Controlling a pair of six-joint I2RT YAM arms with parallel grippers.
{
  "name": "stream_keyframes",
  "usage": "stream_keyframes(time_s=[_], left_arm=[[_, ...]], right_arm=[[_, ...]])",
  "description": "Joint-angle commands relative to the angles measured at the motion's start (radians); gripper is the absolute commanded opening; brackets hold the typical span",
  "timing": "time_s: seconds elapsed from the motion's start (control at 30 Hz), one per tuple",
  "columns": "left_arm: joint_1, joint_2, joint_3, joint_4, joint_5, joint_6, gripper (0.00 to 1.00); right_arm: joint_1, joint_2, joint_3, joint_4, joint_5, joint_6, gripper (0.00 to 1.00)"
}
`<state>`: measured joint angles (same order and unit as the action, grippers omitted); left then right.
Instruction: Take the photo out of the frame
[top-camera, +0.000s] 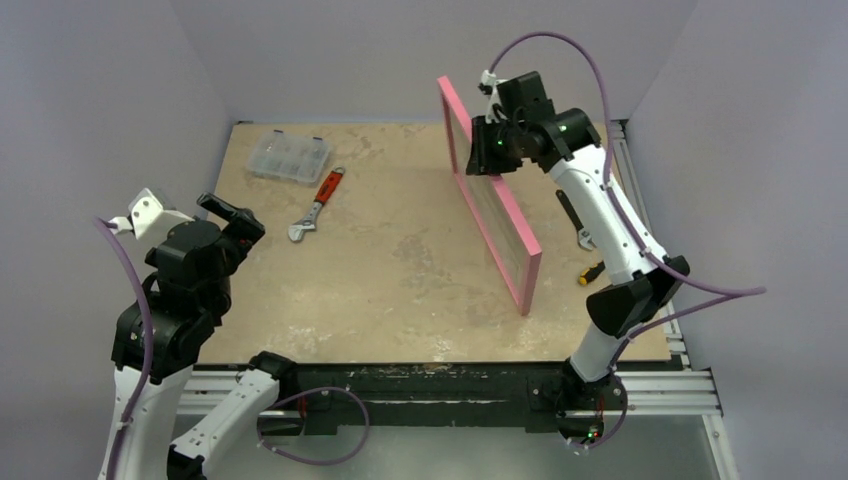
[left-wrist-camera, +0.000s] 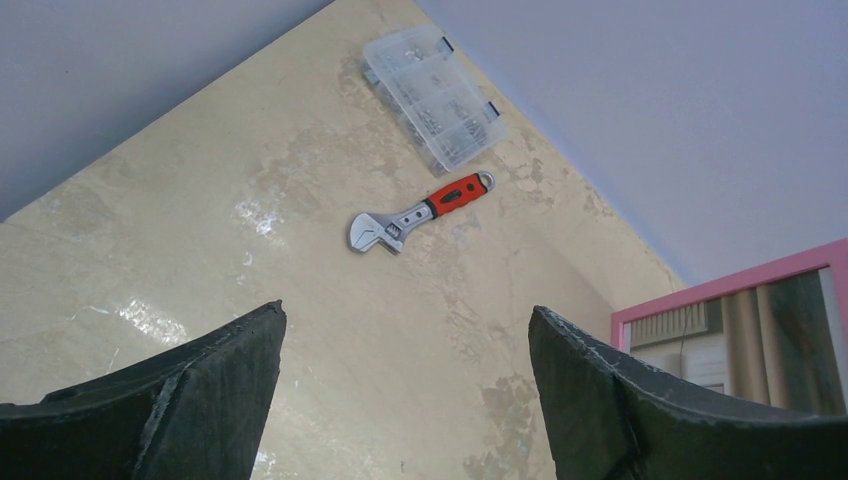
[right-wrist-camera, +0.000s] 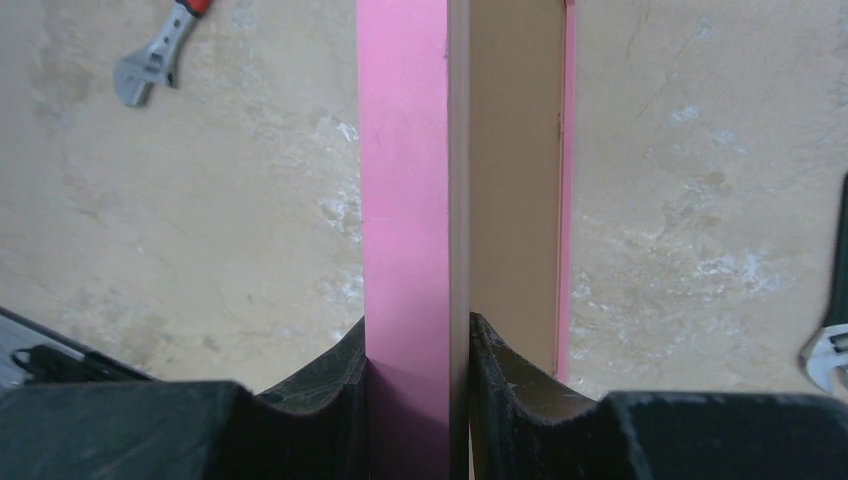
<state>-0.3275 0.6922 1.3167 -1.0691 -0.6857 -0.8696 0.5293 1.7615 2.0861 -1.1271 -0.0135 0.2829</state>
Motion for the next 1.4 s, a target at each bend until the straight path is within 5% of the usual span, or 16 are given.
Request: stream_keyframes(time_s=[0.0,0.13,0.5,0.8,1.37], left_arm=[[0.005,-0.003,-0.014,0.034,-0.006,0.027,0.88],[0.005,0.003,-0.036,0.05,0.017,0.023,0.89],[0.006,0.015,-0.04,0.066,0.051,0.017,0.89],[0.006,0.01,-0.046,0.062,0.065,0.012,0.88],[0.006,-0.022,-0.059,0.042,0.061,0.023,0.89]], right_arm=[[-0.144,-0.038,-0.161,0.289,-0.437,0.192,0.0],[-0.28,-0.098,-0.371,0.497,-0.64,0.302,0.0],[-0.407,-0.165,-0.752,0.811,-0.743,0.424,0.0],[-0.299,-0.228,-1.162,1.319,-0.644,0.657,0.0],[-0.031,0.03,-1.208,1.666,-0.602,0.75,0.0]])
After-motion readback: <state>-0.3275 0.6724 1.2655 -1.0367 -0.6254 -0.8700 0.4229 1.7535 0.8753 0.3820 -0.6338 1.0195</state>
